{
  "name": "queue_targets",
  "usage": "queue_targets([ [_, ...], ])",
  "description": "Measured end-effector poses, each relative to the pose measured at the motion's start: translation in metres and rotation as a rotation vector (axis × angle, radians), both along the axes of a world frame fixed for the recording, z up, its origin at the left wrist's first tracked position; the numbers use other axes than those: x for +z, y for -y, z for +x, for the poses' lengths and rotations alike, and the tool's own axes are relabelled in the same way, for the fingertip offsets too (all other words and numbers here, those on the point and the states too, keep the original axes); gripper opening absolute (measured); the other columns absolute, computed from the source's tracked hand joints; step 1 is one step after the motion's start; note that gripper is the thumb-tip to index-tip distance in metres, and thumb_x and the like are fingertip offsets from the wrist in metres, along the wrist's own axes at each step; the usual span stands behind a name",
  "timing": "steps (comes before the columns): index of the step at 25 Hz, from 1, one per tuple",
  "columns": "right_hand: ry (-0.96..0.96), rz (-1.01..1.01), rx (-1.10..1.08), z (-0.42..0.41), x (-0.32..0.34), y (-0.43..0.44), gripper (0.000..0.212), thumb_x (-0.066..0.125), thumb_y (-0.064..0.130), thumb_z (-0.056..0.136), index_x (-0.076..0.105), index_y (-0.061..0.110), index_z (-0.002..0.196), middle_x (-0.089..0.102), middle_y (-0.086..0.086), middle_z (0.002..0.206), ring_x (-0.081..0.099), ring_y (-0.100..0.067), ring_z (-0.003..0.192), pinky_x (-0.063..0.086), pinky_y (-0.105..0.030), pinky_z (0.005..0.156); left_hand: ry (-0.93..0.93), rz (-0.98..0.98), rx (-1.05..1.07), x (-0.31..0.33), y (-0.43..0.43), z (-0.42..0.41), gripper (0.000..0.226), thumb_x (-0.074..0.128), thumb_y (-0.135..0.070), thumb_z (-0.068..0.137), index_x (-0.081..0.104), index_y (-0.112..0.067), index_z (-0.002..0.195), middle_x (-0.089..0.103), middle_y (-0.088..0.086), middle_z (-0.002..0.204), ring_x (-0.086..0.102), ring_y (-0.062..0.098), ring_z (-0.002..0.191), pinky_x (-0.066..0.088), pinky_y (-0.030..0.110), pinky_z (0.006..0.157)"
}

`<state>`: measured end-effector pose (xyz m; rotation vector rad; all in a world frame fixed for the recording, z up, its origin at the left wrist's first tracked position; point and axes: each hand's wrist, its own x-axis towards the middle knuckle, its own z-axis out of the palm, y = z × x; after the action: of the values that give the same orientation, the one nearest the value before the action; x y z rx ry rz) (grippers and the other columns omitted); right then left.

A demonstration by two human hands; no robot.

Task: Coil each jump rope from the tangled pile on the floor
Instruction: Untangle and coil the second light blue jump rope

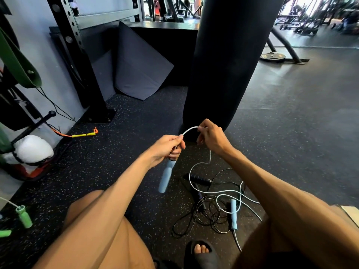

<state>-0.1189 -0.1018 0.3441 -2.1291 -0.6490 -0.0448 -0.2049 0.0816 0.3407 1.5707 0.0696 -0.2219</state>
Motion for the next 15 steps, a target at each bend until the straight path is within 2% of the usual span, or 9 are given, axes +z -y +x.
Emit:
queue_targets([
  [3,-0.146,-0.13,0.038,-0.002,-0.011,-0.003,0.012,0.047,0.024,0.103,0.048,0.013,0.097,0.071,-0.004,0.069,0.069,-0.016,0.06,0.052,-0.024,0.059,0.058,-0.28,0.01,0.01,0.0,0.0,0.033,0.032,-0.021,0.107,0.054,-0.005,0.087,0.035,-0.003,0.05,0.028,0.008,0.041,0.026,0.021,0.045],
  [5,-0.206,-0.312,0.082,-0.008,-0.024,-0.004,0.009,0.05,0.02,0.101,0.048,0.012,0.099,0.064,0.001,0.068,0.063,-0.013,0.059,0.043,-0.014,0.051,0.108,-0.427,0.101,0.016,-0.002,0.001,0.031,0.031,-0.018,0.106,0.056,-0.003,0.093,0.043,0.001,0.054,0.038,0.012,0.045,0.035,0.024,0.048],
  [6,-0.214,-0.401,0.1,-0.011,-0.03,-0.004,0.009,0.052,0.018,0.1,0.05,0.01,0.102,0.06,0.003,0.071,0.062,-0.014,0.064,0.041,-0.014,0.05,0.142,-0.488,0.165,0.018,-0.006,0.001,0.032,0.032,-0.017,0.106,0.057,-0.002,0.096,0.051,0.004,0.058,0.048,0.015,0.05,0.044,0.025,0.052],
  [8,-0.248,-0.476,0.132,-0.016,-0.036,-0.003,0.014,0.055,0.015,0.097,0.051,0.006,0.107,0.058,0.006,0.073,0.062,-0.015,0.07,0.039,-0.013,0.05,0.219,-0.588,0.278,0.02,-0.016,0.006,0.034,0.03,-0.017,0.107,0.059,-0.001,0.101,0.068,0.009,0.074,0.068,0.022,0.07,0.057,0.03,0.07],
  [10,-0.276,-0.437,0.166,-0.024,-0.033,-0.005,0.009,0.055,0.012,0.097,0.048,0.008,0.102,0.058,0.006,0.069,0.06,-0.013,0.064,0.037,-0.006,0.045,0.29,-0.646,0.341,0.019,-0.026,0.01,0.035,0.028,-0.017,0.107,0.059,0.001,0.106,0.072,0.019,0.098,0.071,0.031,0.094,0.058,0.037,0.086],
  [12,-0.252,-0.369,0.22,-0.03,-0.025,-0.01,0.007,0.054,0.01,0.098,0.047,0.007,0.097,0.065,-0.002,0.068,0.064,-0.017,0.059,0.047,-0.011,0.049,0.34,-0.638,0.412,0.015,-0.032,0.013,0.035,0.031,-0.017,0.107,0.057,0.005,0.112,0.067,0.026,0.113,0.067,0.036,0.107,0.055,0.04,0.094],
  [13,-0.218,-0.343,0.254,-0.031,-0.023,-0.013,0.006,0.053,0.01,0.098,0.049,0.006,0.096,0.068,-0.006,0.07,0.067,-0.021,0.061,0.054,-0.021,0.053,0.352,-0.622,0.457,0.014,-0.033,0.014,0.034,0.034,-0.017,0.106,0.057,0.006,0.115,0.065,0.028,0.116,0.066,0.037,0.109,0.054,0.041,0.096],
  [15,-0.061,-0.338,0.31,-0.034,-0.017,-0.016,0.003,0.053,0.012,0.097,0.054,0.01,0.095,0.068,-0.005,0.073,0.067,-0.022,0.066,0.057,-0.034,0.061,0.366,-0.572,0.551,0.01,-0.037,0.016,0.033,0.038,-0.016,0.105,0.057,0.009,0.118,0.065,0.027,0.117,0.066,0.035,0.109,0.053,0.041,0.097],
])
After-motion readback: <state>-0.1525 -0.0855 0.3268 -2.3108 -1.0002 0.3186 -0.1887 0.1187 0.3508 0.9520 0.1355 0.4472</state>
